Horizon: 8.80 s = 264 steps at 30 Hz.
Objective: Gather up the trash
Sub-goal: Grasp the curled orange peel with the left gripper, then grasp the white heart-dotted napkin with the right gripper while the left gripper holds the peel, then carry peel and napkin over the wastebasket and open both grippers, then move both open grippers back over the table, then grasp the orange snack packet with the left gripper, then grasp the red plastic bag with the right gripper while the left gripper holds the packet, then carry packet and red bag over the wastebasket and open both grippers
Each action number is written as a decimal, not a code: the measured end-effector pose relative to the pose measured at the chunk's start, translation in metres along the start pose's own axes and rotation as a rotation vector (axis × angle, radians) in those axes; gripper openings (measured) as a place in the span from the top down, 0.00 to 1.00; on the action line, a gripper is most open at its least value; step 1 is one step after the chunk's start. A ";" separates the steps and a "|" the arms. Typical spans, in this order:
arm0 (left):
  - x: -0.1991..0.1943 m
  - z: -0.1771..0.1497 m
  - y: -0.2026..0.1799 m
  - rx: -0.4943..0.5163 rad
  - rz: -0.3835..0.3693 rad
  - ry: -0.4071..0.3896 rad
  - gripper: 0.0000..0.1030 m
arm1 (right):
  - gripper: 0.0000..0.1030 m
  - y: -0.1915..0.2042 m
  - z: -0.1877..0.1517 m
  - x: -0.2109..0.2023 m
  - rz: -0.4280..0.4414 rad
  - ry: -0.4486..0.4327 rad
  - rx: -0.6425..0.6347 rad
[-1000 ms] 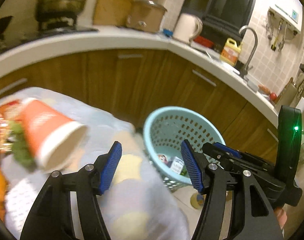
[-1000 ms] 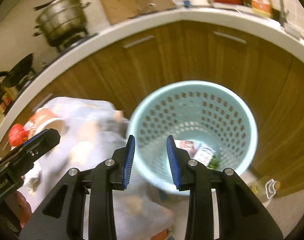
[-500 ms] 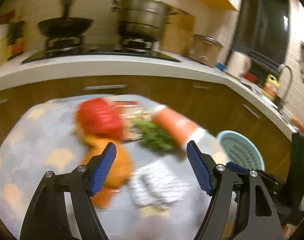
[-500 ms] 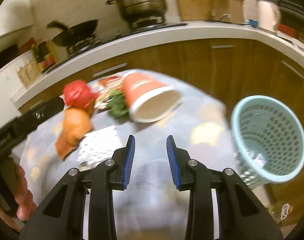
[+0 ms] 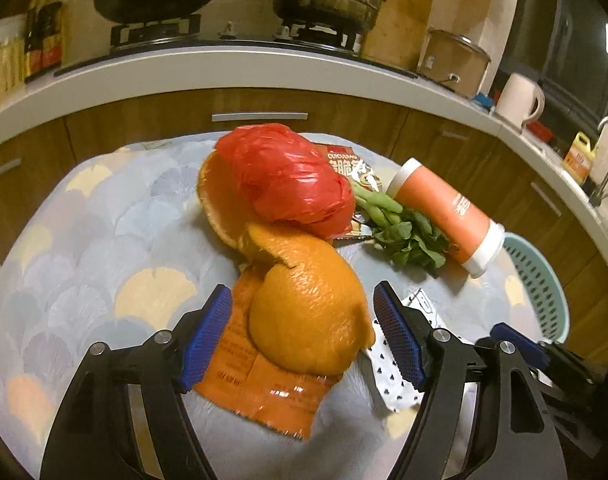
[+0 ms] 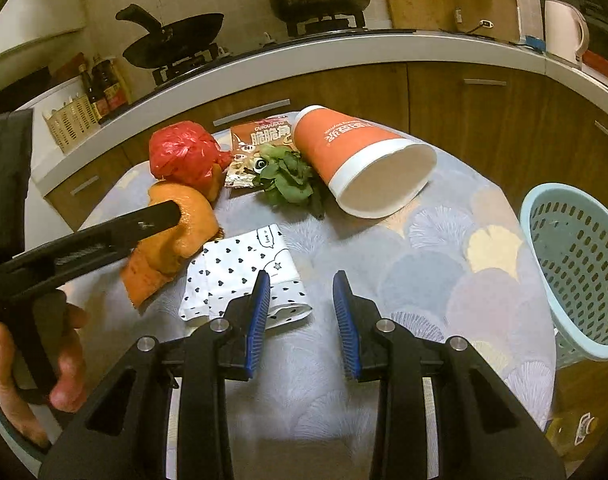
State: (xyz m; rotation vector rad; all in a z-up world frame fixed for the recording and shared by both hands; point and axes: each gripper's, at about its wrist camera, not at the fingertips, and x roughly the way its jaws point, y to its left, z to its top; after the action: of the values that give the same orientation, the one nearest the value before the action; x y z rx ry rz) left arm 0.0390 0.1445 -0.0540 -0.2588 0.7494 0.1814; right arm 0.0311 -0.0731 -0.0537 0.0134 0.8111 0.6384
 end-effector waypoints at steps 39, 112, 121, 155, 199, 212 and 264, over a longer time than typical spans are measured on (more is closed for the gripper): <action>-0.051 -0.024 0.043 -0.115 -0.189 -0.186 0.74 | 0.45 0.052 -0.002 0.037 -0.060 0.148 -0.241; 0.118 0.009 -0.337 0.371 -0.527 0.185 0.50 | 0.53 -0.302 -0.022 -0.033 -0.358 0.119 0.430; 0.088 0.011 -0.309 0.326 -0.522 0.129 0.50 | 0.53 -0.280 -0.010 -0.049 -0.344 0.068 0.389; -0.056 -0.020 0.042 -0.078 -0.034 -0.040 0.25 | 0.53 -0.001 0.005 0.004 -0.075 -0.013 -0.054; -0.059 0.001 0.076 -0.098 0.082 -0.202 0.61 | 0.53 0.048 0.047 0.018 0.058 0.041 -0.122; -0.051 0.001 0.089 -0.109 0.212 -0.271 0.57 | 0.41 0.099 0.100 0.080 0.135 0.017 -0.104; -0.086 0.000 -0.056 0.067 -0.215 -0.332 0.55 | 0.54 -0.038 0.048 -0.097 -0.176 -0.248 -0.001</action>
State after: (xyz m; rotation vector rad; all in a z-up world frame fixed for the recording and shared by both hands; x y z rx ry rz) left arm -0.0082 0.0851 0.0148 -0.2361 0.3940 -0.0061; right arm 0.0338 -0.1454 0.0351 0.0201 0.5650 0.4599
